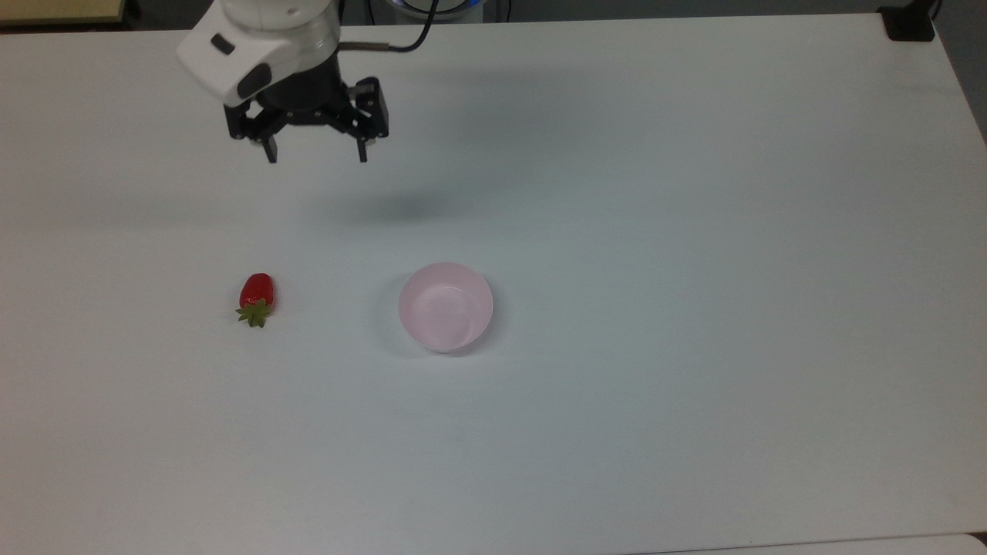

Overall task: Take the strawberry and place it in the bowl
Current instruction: 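Move the open gripper down over the red strawberry, then close the gripper on the red strawberry and lift it, then carry the strawberry over the pink bowl and lower it inside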

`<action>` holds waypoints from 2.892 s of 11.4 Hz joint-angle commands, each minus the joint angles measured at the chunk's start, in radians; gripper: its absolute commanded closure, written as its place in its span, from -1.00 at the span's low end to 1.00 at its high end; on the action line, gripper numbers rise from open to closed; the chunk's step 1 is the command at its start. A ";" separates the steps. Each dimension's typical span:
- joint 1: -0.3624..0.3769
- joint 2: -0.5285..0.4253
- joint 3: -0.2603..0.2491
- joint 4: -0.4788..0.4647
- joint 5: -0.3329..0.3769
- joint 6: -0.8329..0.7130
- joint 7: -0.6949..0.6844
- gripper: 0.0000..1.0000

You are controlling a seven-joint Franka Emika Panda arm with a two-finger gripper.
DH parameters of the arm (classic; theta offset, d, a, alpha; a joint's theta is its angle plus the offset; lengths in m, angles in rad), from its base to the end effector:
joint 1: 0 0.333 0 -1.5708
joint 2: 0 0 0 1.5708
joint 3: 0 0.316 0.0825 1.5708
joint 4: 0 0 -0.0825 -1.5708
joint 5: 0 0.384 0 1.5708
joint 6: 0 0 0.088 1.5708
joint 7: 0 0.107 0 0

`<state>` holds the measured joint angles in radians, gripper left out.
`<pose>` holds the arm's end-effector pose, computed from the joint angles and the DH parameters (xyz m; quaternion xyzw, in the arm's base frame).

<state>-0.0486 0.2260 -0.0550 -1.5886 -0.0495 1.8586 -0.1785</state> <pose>0.6329 -0.0666 0.5072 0.9983 0.0447 0.0177 0.0328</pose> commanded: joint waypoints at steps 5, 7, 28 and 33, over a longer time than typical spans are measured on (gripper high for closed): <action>-0.076 0.217 -0.002 -0.005 -0.064 0.295 -0.024 -1.00; -0.089 0.254 -0.002 -0.005 -0.063 0.356 -0.016 -1.00; 0.088 0.262 0.007 0.036 -0.046 0.375 0.305 0.51; 0.165 0.282 0.007 0.039 -0.053 0.386 0.399 0.51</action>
<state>0.0816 0.5021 -0.0357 -1.5559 -0.0999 2.2500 0.1788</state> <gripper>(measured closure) 0.551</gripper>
